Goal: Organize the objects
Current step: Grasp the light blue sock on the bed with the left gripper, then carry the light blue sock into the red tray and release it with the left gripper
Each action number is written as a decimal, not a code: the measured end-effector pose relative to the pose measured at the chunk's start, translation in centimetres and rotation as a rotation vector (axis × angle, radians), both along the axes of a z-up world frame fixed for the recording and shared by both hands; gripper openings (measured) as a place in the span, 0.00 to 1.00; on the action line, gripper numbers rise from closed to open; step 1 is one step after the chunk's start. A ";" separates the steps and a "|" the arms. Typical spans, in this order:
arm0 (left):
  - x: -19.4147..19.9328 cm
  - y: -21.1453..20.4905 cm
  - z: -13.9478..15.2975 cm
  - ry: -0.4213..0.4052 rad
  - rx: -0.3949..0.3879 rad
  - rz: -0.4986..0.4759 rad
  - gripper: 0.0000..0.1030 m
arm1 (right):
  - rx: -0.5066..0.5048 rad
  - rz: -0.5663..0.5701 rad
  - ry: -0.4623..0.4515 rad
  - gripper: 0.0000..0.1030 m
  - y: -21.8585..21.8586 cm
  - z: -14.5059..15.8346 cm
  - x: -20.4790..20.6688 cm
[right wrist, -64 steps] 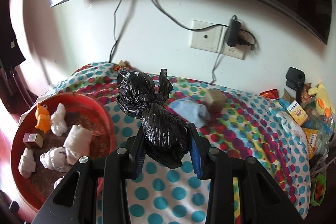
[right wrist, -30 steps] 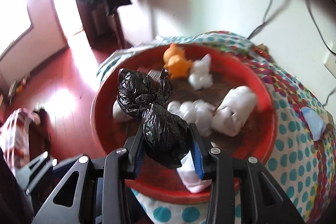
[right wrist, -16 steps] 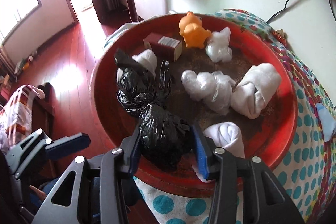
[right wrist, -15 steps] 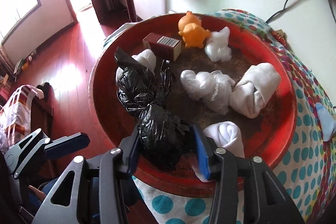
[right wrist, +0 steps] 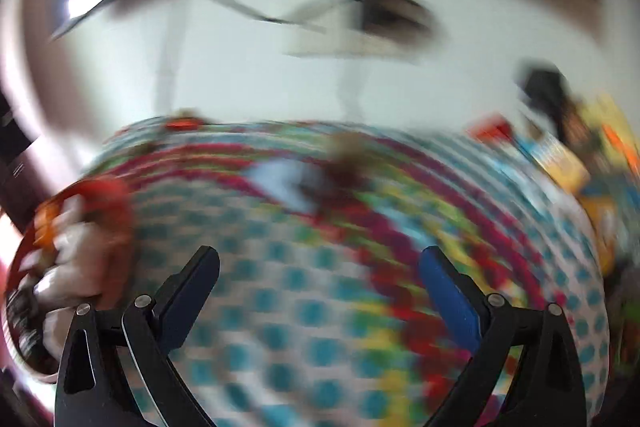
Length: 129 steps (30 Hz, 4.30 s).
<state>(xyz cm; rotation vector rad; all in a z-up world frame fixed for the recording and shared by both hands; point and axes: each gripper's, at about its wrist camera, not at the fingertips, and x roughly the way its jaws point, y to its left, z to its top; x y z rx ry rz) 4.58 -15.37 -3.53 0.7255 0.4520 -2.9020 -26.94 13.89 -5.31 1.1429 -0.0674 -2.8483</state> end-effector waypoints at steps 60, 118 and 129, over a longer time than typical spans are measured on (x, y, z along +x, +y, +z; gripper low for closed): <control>-40.4 18.2 -0.3 -0.350 -0.128 -0.247 0.20 | -0.362 -0.155 -0.009 1.00 12.3 -4.6 -0.4; -15.3 -16.0 4.5 -0.403 -0.102 0.243 0.21 | -0.364 -0.140 -0.038 1.00 11.6 -5.2 -0.3; -19.5 -10.7 -0.2 -0.481 -0.072 0.135 0.21 | -0.360 -0.139 -0.041 1.00 11.5 -5.2 -0.3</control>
